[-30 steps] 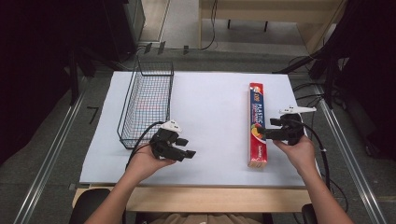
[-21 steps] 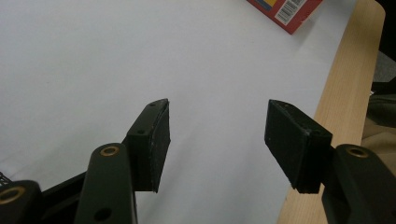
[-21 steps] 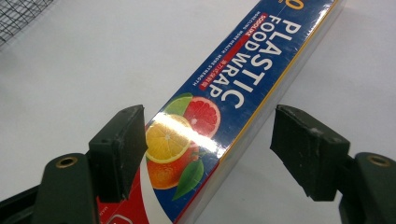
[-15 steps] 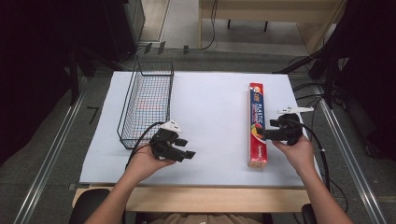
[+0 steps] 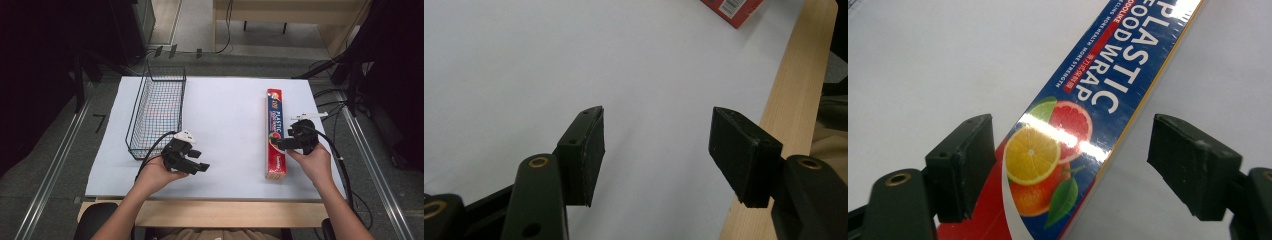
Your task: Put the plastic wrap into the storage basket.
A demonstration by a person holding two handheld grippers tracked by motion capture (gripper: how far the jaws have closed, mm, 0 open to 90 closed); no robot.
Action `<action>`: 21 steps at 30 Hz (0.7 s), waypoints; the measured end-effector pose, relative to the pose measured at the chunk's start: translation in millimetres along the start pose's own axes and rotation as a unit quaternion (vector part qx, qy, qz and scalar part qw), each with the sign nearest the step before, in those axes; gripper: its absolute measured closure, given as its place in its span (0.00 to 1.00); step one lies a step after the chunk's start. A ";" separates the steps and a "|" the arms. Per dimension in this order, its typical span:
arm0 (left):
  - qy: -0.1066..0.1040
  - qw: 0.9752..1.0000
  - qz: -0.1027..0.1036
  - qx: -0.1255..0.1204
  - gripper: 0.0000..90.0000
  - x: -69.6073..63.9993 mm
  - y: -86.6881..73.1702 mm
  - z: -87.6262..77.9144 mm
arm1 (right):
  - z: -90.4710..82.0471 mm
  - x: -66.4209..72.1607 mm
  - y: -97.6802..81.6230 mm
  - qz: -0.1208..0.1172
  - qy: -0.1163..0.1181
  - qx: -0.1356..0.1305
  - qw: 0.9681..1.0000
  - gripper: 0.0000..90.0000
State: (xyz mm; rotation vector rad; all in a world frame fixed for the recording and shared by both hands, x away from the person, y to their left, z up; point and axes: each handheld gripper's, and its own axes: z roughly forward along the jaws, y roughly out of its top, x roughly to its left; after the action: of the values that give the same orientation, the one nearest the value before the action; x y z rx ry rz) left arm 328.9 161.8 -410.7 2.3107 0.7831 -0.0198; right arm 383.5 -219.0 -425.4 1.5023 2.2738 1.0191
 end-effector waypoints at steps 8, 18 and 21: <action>0.001 1.000 0.002 -0.002 0.45 -0.7 -0.8 2.0 | 11.2 4.2 24.7 0.038 -0.047 0.003 0.998 0.15; -0.002 1.000 0.005 -0.007 0.45 -0.6 -2.5 3.3 | 40.9 5.7 33.6 0.060 -0.068 0.047 0.995 0.14; -0.001 1.000 0.004 -0.003 0.45 -0.3 -2.6 3.8 | 44.8 10.2 30.0 0.057 -0.076 0.059 0.994 0.11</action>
State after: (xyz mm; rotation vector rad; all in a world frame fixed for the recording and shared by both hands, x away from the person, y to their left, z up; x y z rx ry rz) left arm 328.0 160.8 -415.2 2.3077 0.7725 -0.0154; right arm 424.5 -184.2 -436.5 1.7119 2.1994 0.7800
